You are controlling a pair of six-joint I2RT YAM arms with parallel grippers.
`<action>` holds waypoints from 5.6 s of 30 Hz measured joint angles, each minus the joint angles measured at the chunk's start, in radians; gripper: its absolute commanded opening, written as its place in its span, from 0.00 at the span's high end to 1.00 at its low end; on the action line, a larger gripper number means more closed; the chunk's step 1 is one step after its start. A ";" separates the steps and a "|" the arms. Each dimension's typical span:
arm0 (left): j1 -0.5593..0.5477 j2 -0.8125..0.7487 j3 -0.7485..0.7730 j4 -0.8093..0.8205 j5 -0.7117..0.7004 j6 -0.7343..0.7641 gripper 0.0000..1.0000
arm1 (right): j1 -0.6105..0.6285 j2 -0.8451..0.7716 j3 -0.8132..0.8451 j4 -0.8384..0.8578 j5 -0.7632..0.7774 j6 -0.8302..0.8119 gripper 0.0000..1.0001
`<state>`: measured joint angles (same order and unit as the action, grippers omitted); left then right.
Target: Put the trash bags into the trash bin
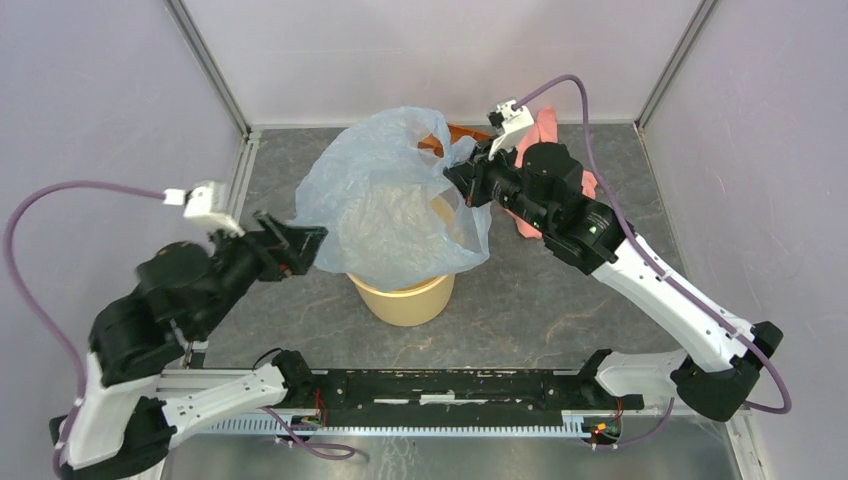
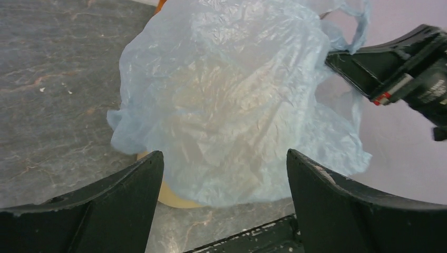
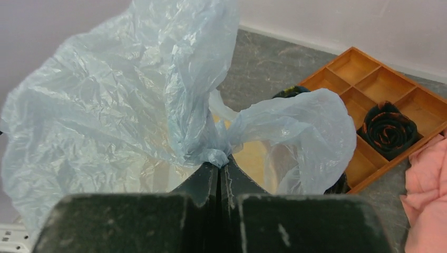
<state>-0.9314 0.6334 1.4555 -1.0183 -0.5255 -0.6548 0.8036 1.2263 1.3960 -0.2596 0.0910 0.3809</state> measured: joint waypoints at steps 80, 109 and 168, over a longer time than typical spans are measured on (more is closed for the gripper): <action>0.354 0.228 -0.492 0.535 0.753 0.004 0.10 | 0.017 0.154 -0.148 0.138 -0.404 0.068 0.99; 0.353 0.251 -0.261 0.411 0.546 -0.425 0.30 | 0.124 0.202 -0.252 0.361 -0.278 0.110 0.99; 0.353 -0.070 -0.277 0.046 0.262 -0.045 0.98 | 0.037 0.103 -0.246 0.328 0.066 -0.093 0.87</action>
<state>-0.5781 0.5632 1.1790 -0.9726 -0.2638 -0.6998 0.8406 1.3296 1.1503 0.0689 0.1574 0.2878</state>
